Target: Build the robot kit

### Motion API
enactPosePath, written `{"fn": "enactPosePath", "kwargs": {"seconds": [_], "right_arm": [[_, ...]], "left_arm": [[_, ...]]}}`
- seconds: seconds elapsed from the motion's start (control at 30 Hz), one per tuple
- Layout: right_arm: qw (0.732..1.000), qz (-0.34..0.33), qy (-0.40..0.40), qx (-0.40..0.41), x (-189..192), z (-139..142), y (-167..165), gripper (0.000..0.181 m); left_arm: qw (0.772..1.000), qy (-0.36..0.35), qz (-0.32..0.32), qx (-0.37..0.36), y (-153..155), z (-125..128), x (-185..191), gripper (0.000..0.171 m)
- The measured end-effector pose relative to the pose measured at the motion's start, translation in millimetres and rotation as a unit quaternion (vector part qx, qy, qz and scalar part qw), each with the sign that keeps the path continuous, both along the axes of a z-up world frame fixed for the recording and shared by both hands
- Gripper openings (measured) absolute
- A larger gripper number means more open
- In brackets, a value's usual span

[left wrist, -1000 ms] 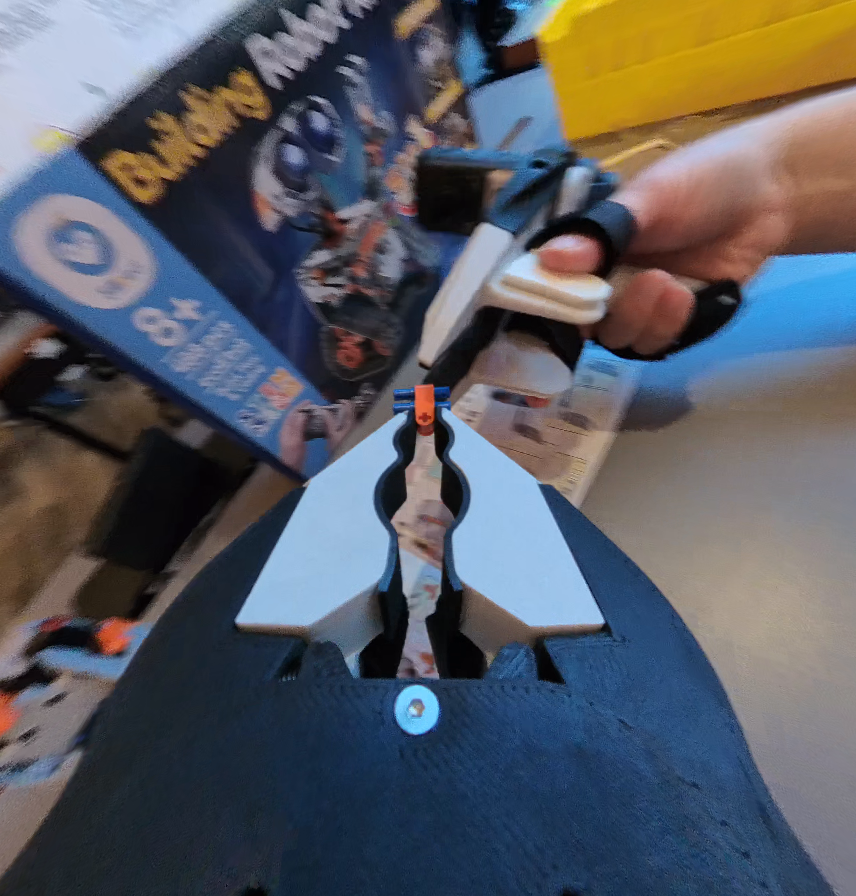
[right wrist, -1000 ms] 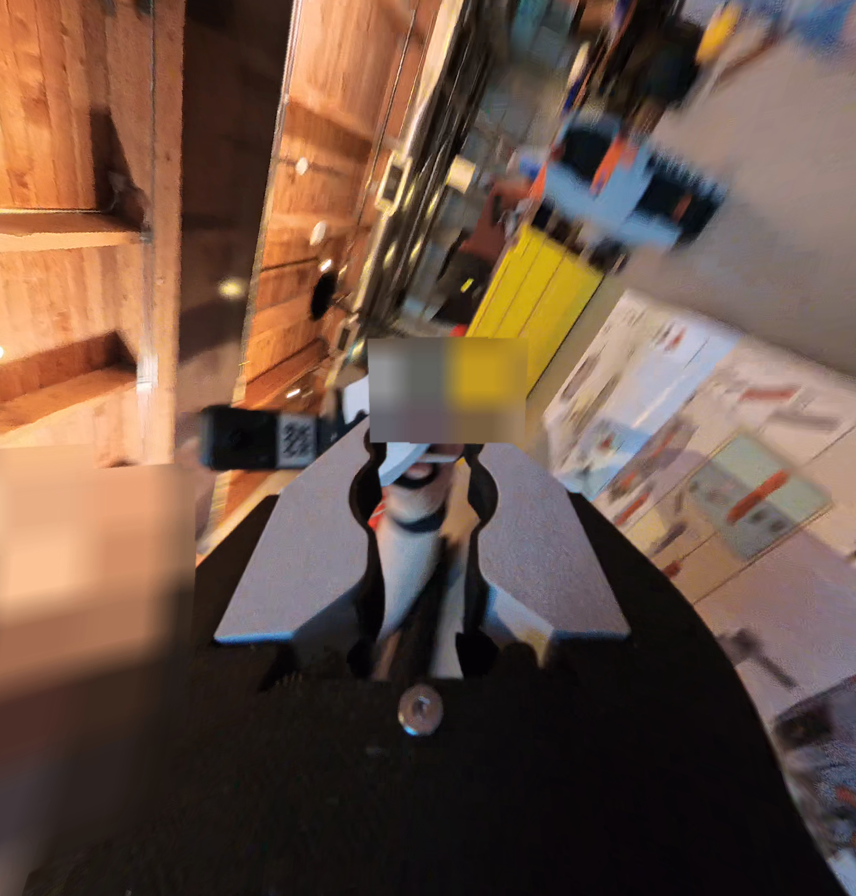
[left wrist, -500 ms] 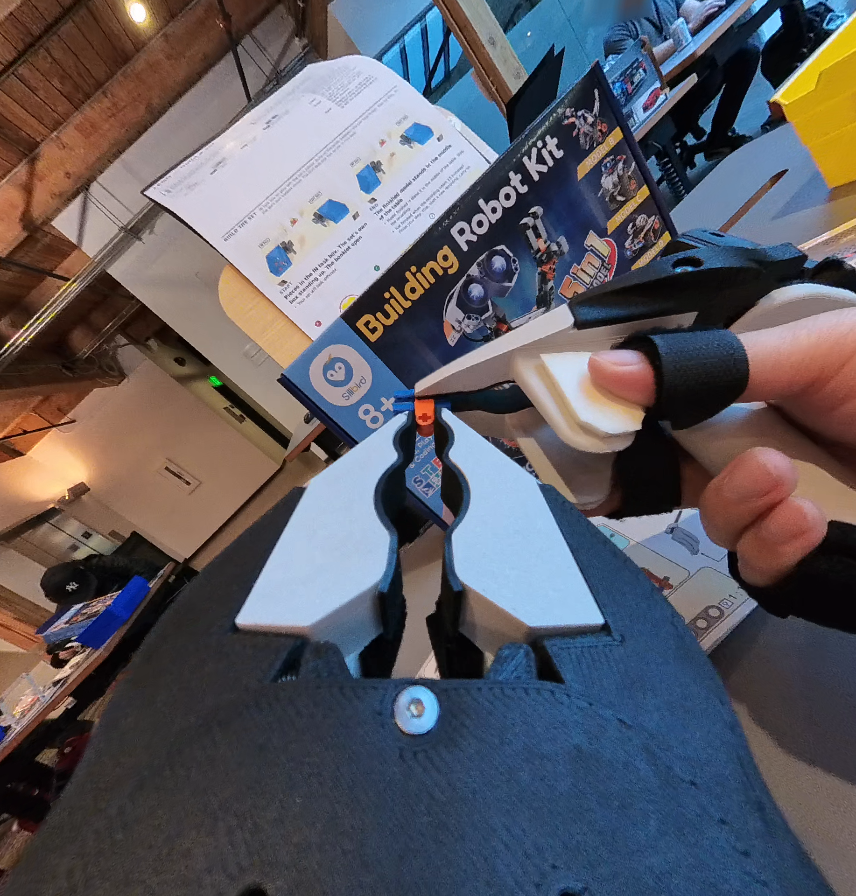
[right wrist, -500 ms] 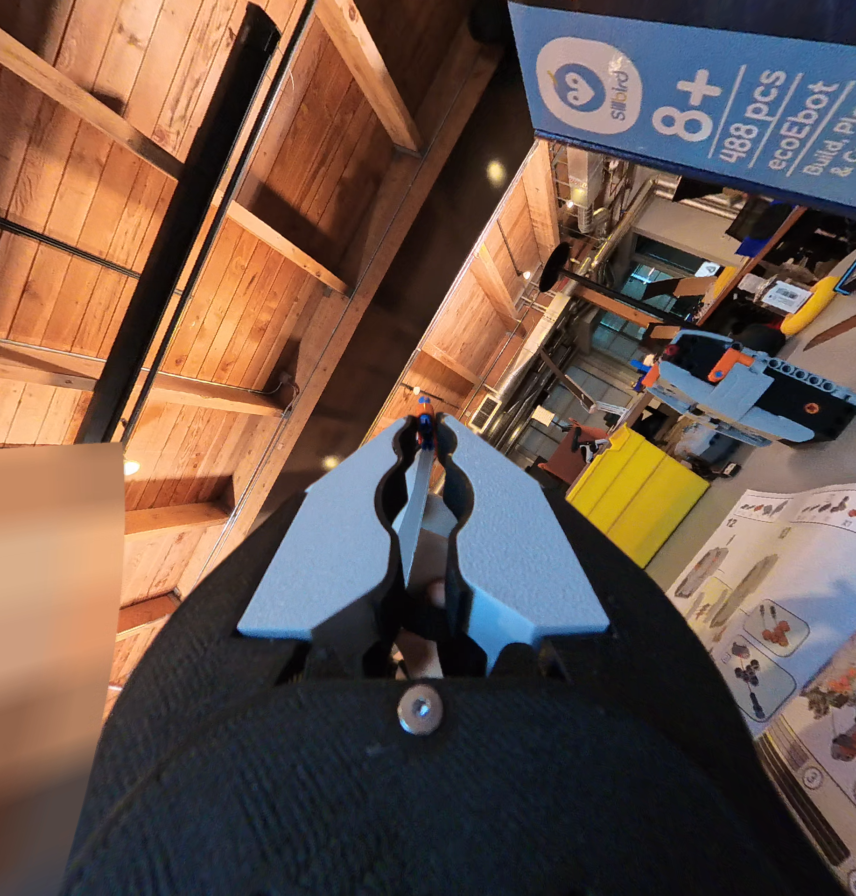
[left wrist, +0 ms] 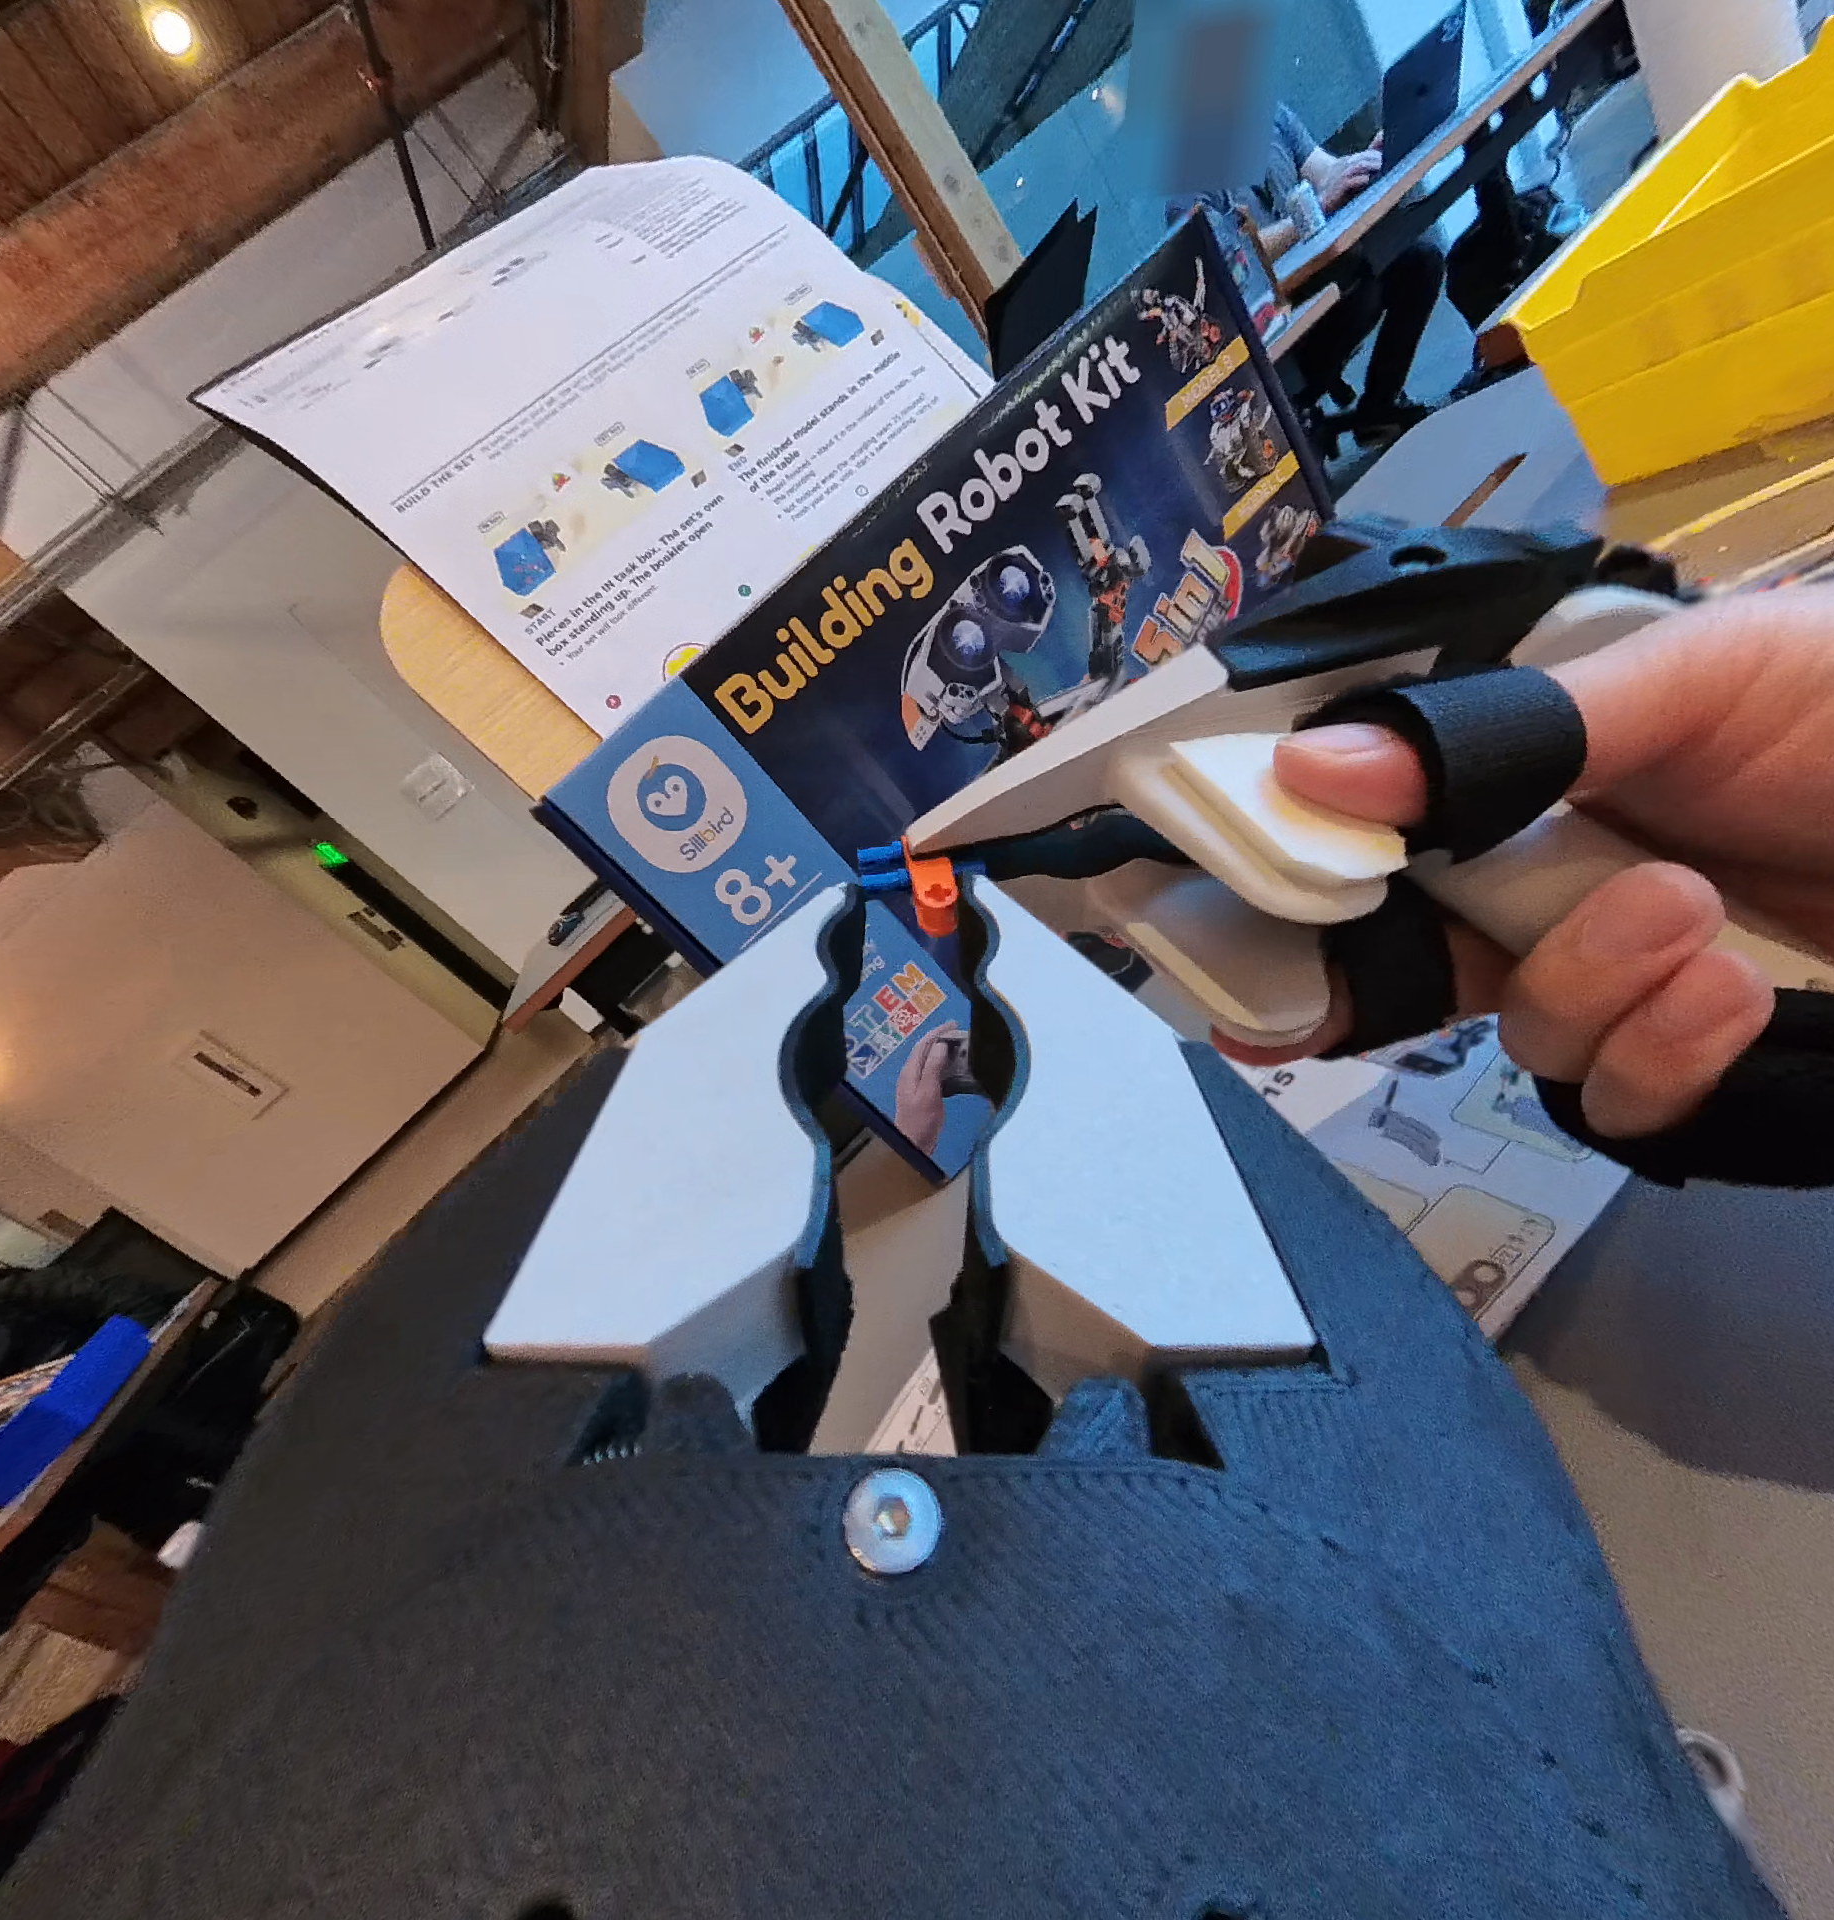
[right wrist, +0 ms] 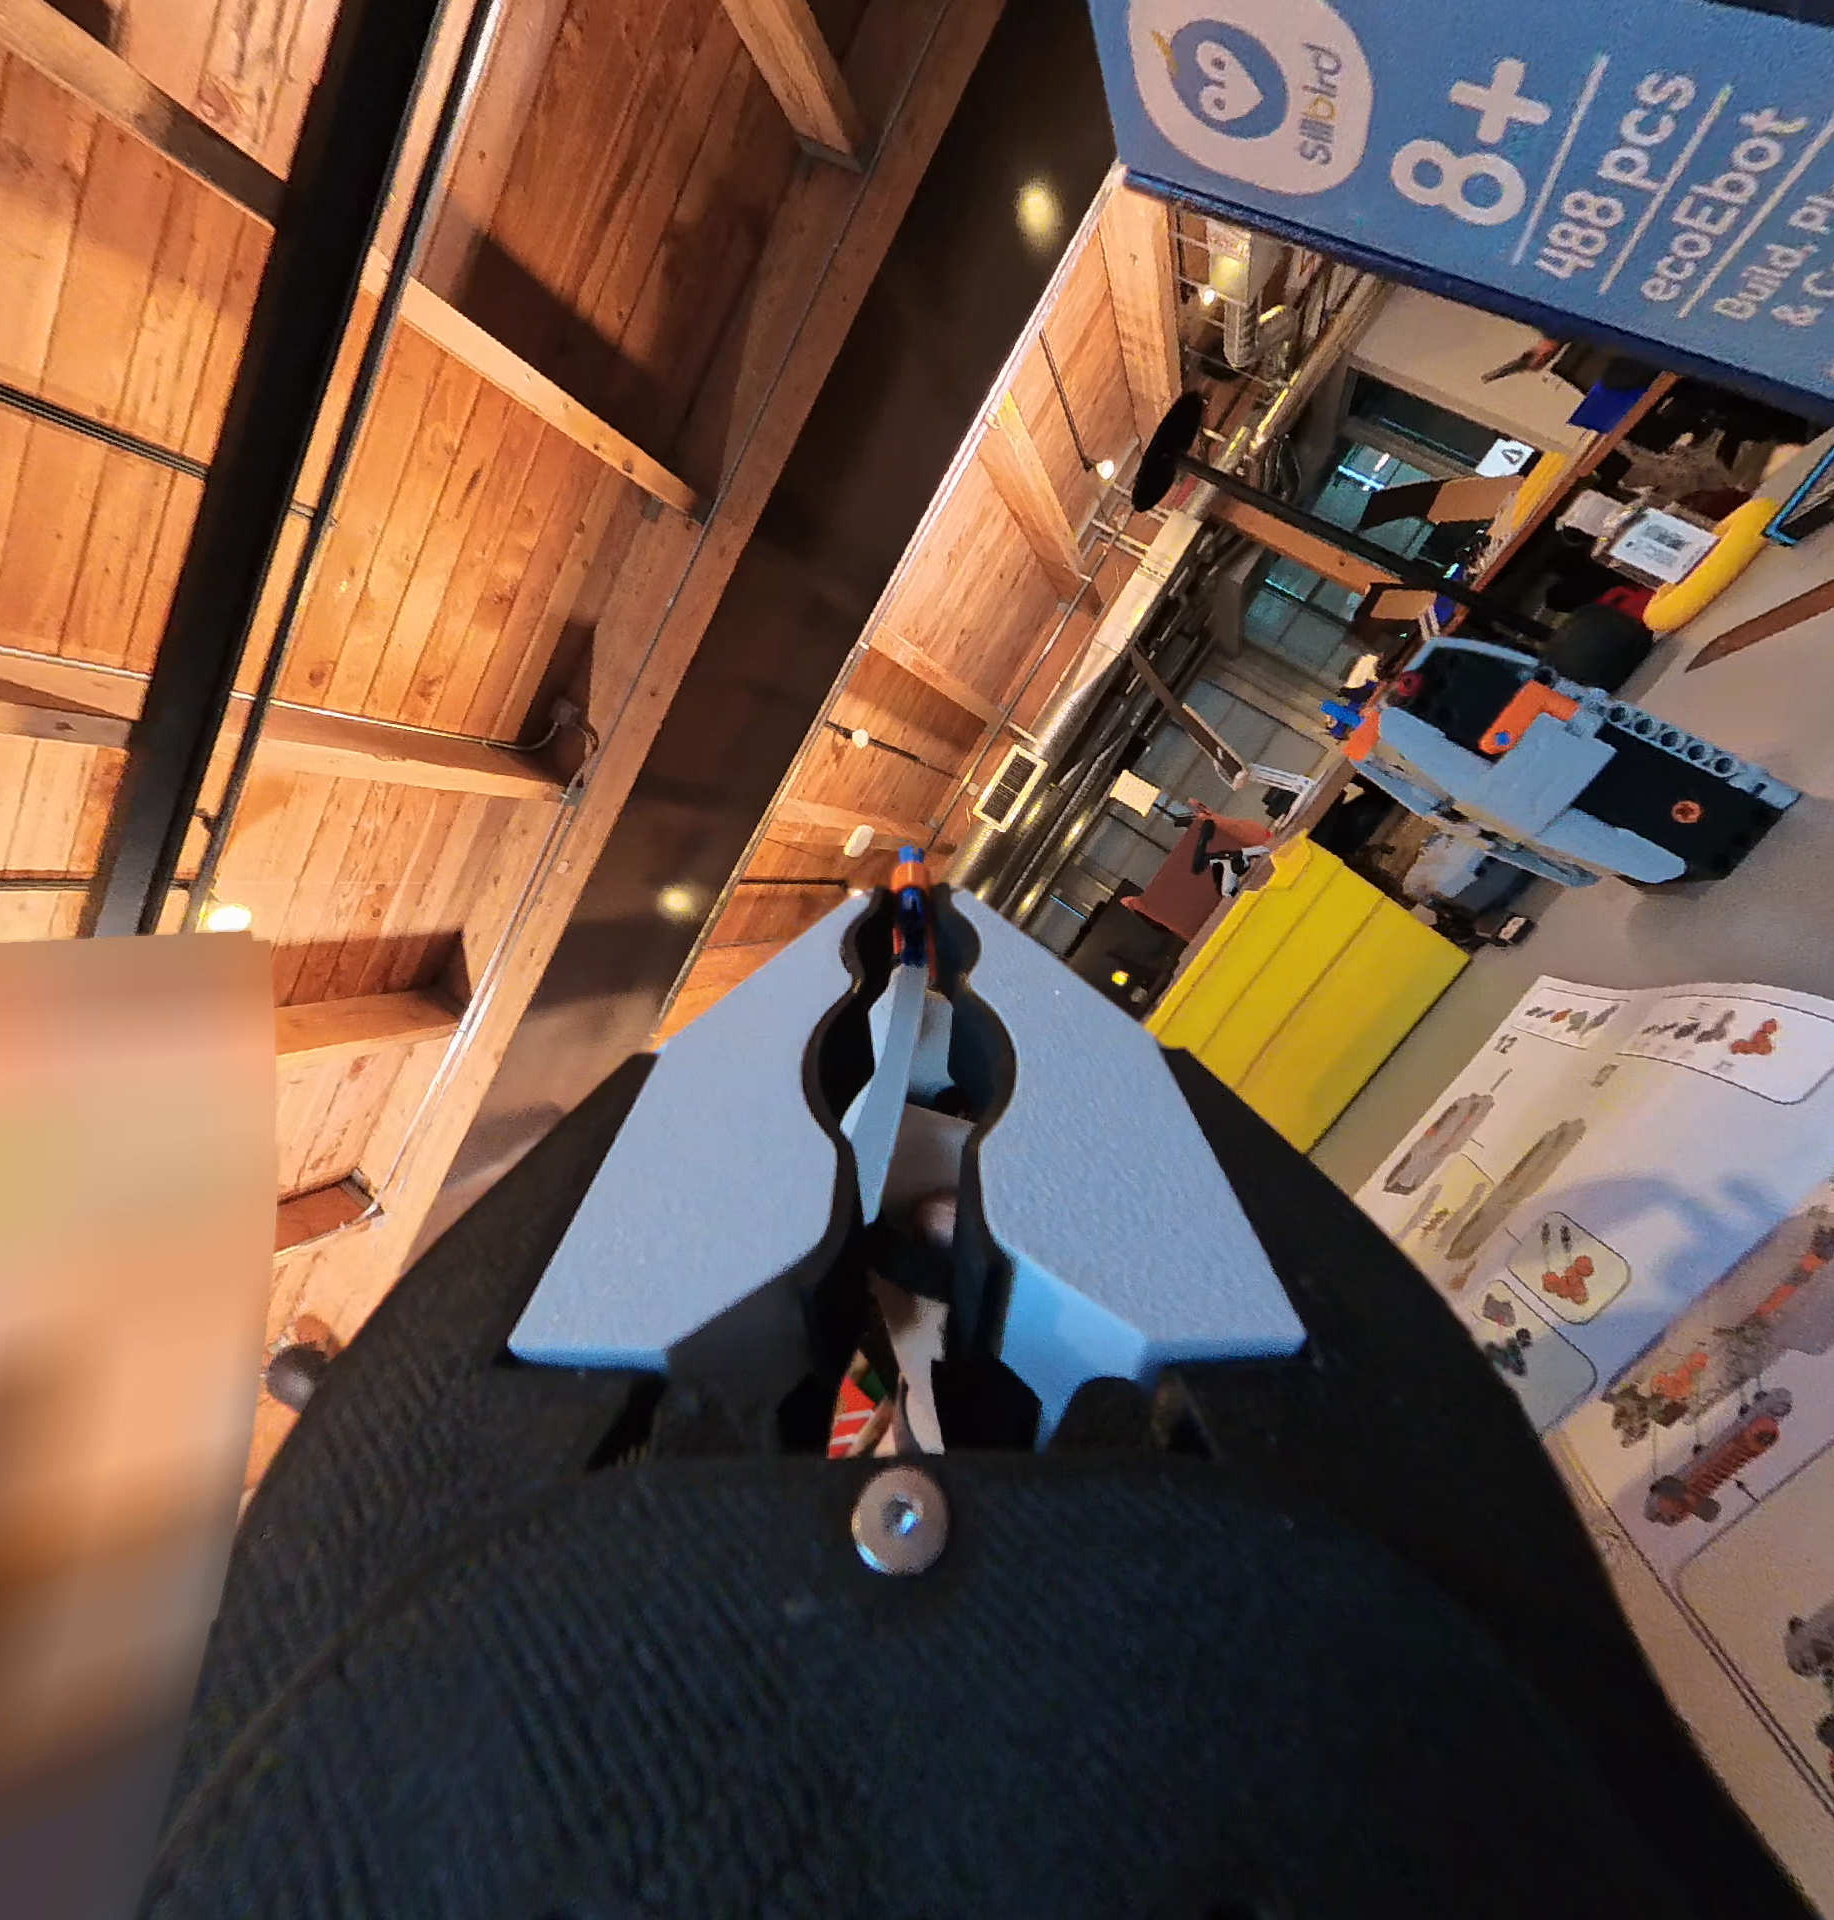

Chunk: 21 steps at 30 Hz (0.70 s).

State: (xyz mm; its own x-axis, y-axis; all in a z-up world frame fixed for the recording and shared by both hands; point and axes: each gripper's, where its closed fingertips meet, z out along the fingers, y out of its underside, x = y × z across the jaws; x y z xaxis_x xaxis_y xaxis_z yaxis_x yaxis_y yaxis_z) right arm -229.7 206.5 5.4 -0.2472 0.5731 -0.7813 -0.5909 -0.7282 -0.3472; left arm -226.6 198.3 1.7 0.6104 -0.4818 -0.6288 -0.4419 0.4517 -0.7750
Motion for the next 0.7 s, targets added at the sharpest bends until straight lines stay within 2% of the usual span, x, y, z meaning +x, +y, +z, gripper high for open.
{"fn": "enactPosePath", "kwargs": {"seconds": [0.17, 0.3, 0.37, 0.4, 0.47, 0.53, 0.6, 0.7], "right_arm": [[1.000, 0.003, 0.002, 0.003, 0, 3, -2, 0.005], [1.000, 0.000, -0.007, 0.002, 1, 0, 0, 0.005], [1.000, -0.003, -0.016, 0.016, 3, 0, 0, 0.005], [0.999, -0.014, -0.034, 0.027, 3, -1, 1, 0.005], [0.994, -0.034, -0.084, 0.060, 4, -6, 2, 0.005], [0.988, -0.038, -0.117, 0.096, 3, -5, -1, 0.005], [0.983, -0.040, -0.134, 0.118, 3, -1, -3, 0.005], [0.981, -0.040, -0.143, 0.123, 3, 0, -4, 0.005]], "left_arm": [[1.000, 0.004, 0.004, 0.006, -2, 2, 0, 0.015], [1.000, -0.003, -0.005, -0.021, -1, 0, 1, 0.015], [0.998, -0.032, -0.029, -0.053, -1, 1, 3, 0.016], [0.995, -0.057, -0.049, -0.073, -3, 2, 3, 0.018], [0.985, -0.094, -0.090, -0.115, -5, 6, 4, 0.044], [0.976, -0.097, -0.122, -0.149, -7, 2, 5, 0.055], [0.979, -0.080, -0.118, -0.143, -5, -3, 2, 0.054], [0.988, -0.048, -0.113, -0.097, -10, -3, 3, 0.038]]}}
